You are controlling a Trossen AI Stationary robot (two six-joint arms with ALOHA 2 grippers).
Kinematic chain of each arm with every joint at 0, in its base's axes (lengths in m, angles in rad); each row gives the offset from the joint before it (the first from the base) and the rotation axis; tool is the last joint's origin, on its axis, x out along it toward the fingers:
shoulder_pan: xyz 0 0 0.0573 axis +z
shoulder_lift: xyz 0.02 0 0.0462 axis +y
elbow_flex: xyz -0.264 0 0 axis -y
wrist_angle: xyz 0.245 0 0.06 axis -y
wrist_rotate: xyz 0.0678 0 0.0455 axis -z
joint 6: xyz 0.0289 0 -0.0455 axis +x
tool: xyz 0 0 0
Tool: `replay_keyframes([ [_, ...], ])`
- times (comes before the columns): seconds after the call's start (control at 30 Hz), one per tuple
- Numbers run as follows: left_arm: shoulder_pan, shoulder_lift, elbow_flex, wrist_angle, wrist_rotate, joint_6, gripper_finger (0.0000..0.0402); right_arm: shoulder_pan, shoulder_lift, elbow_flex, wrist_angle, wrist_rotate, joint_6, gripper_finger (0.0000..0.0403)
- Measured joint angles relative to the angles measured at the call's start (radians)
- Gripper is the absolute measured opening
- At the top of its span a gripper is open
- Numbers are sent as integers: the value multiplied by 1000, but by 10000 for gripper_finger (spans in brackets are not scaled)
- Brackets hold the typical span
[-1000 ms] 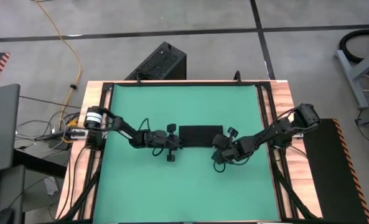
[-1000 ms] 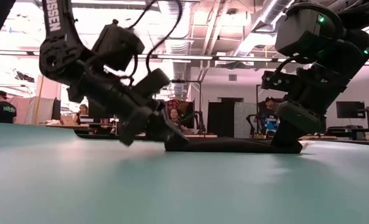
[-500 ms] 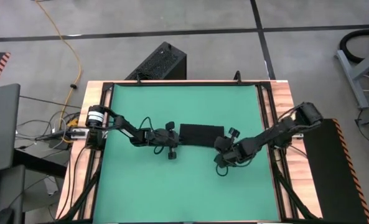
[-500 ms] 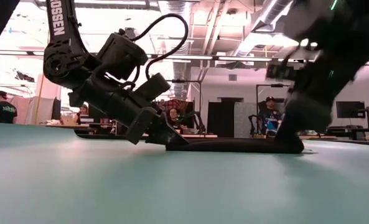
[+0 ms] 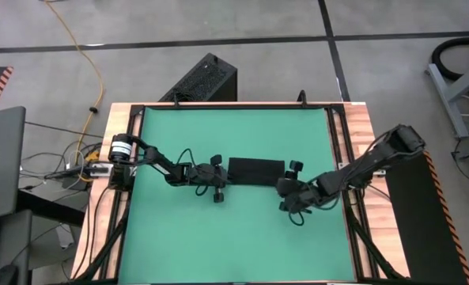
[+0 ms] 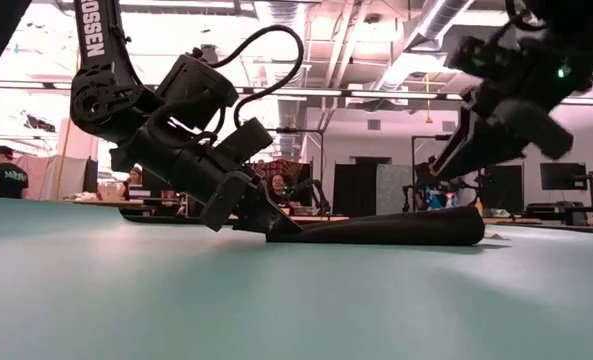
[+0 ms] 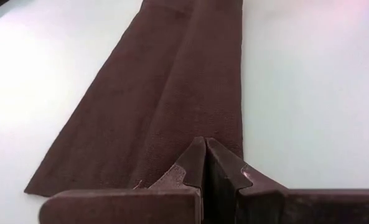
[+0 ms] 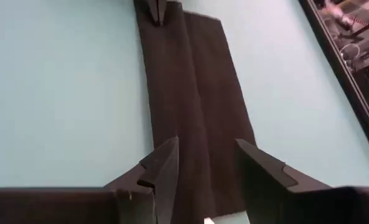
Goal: Roll towel
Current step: Roll the brown towel
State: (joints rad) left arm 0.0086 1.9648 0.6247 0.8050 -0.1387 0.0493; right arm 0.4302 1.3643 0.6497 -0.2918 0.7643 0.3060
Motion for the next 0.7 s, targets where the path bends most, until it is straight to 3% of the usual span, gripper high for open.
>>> replay_keyframes([
  [0.33, 0, 0, 0, -3, 1, -10, 0, -55, 31, -250, 437, -3, -11, 142],
  [0.7, -15, -17, -2, -15, 44, -36, 0, -98, 164, -332, 575, -24, 82, 125],
])
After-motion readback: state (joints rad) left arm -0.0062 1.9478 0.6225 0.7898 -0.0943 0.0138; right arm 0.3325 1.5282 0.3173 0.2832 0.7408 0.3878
